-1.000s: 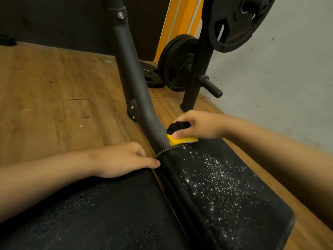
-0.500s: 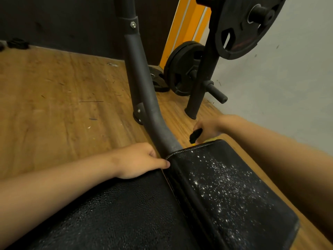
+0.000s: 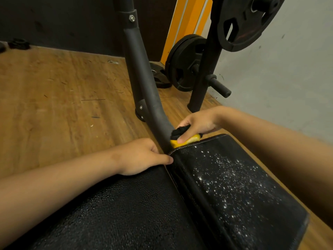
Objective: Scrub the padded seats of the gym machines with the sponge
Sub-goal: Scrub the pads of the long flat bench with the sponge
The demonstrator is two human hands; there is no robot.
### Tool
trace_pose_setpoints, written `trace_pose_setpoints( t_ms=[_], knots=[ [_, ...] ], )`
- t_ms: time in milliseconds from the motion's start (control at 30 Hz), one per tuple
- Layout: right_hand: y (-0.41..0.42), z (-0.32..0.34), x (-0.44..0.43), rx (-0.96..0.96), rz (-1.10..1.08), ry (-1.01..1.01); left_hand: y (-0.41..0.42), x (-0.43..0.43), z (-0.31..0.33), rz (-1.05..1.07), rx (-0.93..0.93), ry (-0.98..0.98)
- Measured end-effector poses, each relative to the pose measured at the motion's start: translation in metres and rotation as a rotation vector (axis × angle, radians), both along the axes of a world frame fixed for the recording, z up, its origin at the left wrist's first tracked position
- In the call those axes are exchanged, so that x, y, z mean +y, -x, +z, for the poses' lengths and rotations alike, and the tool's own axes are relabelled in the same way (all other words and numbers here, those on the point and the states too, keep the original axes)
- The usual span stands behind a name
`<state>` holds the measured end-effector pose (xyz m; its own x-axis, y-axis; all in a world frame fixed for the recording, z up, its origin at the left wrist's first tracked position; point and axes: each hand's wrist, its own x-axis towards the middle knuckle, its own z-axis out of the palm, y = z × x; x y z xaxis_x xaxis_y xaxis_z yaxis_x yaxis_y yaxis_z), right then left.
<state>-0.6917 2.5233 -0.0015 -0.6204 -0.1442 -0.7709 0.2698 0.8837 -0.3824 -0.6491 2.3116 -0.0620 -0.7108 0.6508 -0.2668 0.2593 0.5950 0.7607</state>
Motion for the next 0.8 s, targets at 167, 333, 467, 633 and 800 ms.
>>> trace_pose_setpoints(
  t_ms=[167, 333, 467, 633, 800],
  knots=[
    [0.008, 0.01, 0.047, 0.139, 0.036, -0.528, -0.001, -0.002, -0.001, 0.011, -0.007, -0.06],
    [-0.013, 0.005, 0.094, 0.322, 0.0, -0.709, -0.002, 0.0, -0.001, 0.007, -0.002, -0.131],
    [-0.057, 0.008, 0.128, 0.703, -0.417, -0.417, 0.0, 0.001, -0.002, 0.002, -0.024, -0.125],
    [-0.087, -0.003, 0.117, 0.832, -0.546, -0.271, -0.002, 0.001, 0.0, -0.007, -0.002, -0.114],
    [-0.104, -0.008, 0.072, 1.061, -0.474, -0.333, -0.002, 0.002, 0.001, -0.023, 0.0, -0.118]
  ],
)
